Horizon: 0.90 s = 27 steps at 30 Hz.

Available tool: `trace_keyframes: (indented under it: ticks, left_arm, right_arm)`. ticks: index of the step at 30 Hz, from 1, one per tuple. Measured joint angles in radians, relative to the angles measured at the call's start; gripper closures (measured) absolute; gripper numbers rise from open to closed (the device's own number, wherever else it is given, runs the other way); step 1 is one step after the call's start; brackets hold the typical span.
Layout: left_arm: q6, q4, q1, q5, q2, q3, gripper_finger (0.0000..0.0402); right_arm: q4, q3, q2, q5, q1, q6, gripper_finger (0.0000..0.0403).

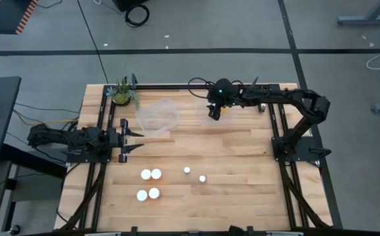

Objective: Pick and place medicine bottles into bin by pill shape (circle, oval)
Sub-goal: Put the blue pill bottle into the right transparent bin

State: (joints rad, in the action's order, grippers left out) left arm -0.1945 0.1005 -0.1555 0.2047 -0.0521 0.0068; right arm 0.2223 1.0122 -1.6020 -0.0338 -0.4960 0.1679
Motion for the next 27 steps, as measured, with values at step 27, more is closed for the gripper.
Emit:
trace_keyframes:
  ticks: [27]
  left_arm:
    - [0.0, 0.0, 0.0, 0.0, 0.0, 0.0, 0.023]
  right_arm:
    - [-0.191, 0.059, -0.013, -0.015, 0.616, -0.098, 0.0162]
